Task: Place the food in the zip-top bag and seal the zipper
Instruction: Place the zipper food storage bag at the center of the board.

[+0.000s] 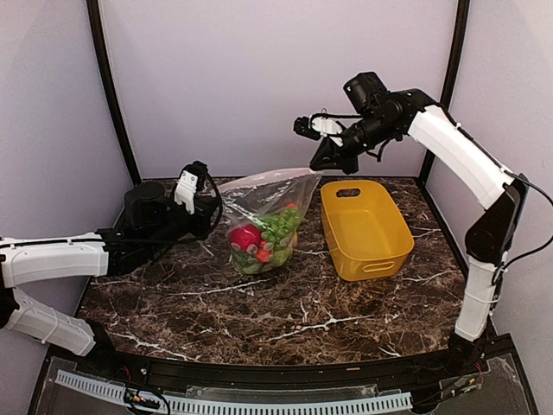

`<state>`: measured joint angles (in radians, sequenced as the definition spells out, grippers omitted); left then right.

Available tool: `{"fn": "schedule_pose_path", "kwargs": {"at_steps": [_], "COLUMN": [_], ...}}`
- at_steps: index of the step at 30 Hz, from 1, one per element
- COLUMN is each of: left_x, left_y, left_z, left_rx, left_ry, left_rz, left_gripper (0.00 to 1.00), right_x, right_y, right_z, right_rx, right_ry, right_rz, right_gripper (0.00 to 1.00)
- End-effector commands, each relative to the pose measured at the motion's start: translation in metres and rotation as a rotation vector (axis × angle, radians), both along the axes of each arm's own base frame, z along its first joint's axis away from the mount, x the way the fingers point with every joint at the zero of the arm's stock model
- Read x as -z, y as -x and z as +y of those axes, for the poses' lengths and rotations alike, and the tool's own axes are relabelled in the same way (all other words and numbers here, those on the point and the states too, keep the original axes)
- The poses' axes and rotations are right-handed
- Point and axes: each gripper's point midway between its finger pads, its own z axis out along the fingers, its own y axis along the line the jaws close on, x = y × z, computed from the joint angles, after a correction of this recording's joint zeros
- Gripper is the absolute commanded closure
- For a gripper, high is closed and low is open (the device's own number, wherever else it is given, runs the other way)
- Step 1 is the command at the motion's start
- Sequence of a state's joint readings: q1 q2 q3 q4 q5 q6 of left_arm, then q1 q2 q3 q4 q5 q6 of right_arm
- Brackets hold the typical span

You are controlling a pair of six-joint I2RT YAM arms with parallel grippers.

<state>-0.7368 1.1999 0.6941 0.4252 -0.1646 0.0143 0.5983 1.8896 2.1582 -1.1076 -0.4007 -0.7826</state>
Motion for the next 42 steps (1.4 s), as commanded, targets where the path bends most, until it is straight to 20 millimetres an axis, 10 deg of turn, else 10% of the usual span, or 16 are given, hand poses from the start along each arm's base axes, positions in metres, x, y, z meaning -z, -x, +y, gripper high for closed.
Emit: {"fn": "schedule_pose_path", "kwargs": {"at_steps": [1,6,16,18,23,33,42], "left_x": [-0.046,-0.069,0.007,0.013,-0.007,-0.072,-0.061], "left_y": [-0.035,-0.041,0.036,0.054,0.076,0.061,0.04], "left_z": [0.017,0.02,0.011,0.015,0.035,0.069,0.068], "left_rx": [-0.118,-0.079,0.187,0.222,0.204,0.024,-0.042], "left_ry": [0.06,0.049,0.129,0.154,0.176,0.116,0.05], "left_rz": [-0.111,-0.154,0.143,0.186,0.16,-0.01,0.017], "left_gripper": [0.99,0.99,0.98,0.88,0.48,0.22,0.24], "right_x": [-0.025,-0.03,0.055,0.064,0.055,-0.006,-0.032], "right_y": [-0.035,-0.024,0.105,0.133,0.169,0.129,0.08], "right_z": [0.014,0.024,0.046,0.05,0.046,0.017,-0.027], "right_rx": [0.039,-0.019,-0.28,-0.337,-0.399,-0.251,-0.049], "right_ry": [-0.073,-0.109,-0.016,0.0,0.011,-0.112,-0.266], "right_rz": [-0.082,-0.089,0.101,0.184,0.341,0.21,0.239], "right_gripper": [1.0,1.0,1.0,0.98,0.54,0.29,0.28]}}
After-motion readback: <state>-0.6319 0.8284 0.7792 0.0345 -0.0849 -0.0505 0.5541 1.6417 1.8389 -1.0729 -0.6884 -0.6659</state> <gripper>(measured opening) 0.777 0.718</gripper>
